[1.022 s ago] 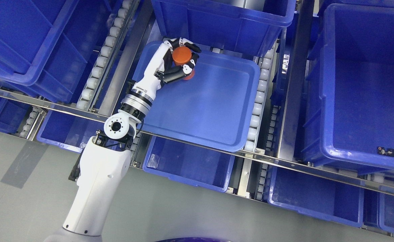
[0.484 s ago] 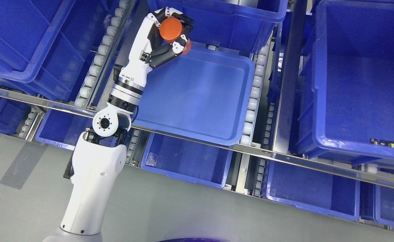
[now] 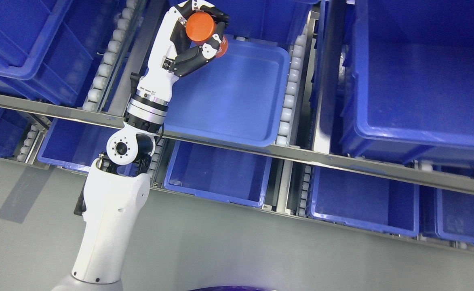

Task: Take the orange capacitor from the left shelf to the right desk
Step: 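Lift the orange cylinder up out of the blue bin with the left hand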

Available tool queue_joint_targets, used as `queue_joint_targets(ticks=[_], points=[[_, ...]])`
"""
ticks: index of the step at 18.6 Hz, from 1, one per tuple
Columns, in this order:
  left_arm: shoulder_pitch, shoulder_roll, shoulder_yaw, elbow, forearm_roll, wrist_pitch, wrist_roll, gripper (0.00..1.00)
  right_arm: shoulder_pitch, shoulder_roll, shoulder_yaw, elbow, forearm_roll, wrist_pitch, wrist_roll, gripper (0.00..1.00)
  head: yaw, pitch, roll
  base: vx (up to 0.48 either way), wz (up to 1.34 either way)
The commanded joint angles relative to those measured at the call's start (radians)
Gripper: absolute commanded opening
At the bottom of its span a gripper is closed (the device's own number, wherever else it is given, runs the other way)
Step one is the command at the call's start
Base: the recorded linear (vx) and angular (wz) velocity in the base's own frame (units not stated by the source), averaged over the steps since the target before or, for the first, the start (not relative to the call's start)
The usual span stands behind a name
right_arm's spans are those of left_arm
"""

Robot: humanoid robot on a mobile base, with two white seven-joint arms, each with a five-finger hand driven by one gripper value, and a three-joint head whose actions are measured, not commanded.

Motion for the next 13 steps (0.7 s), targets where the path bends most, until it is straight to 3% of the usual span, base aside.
queue_joint_targets(ticks=[1, 13], points=[[-0.003, 0.016, 0.014, -0.031, 0.002, -0.016, 0.000, 0.01, 0.002, -0.017, -0.011, -0.034, 0.000, 0.003, 0.000, 1.00, 0.0000, 0.000, 0.000, -0.161, -0.17], [-0.029, 0.016, 0.014, -0.031, 0.002, -0.025, 0.003, 0.01, 0.002, -0.017, -0.011, -0.034, 0.000, 0.003, 0.000, 1.00, 0.0000, 0.000, 0.000, -0.136, -0.54]])
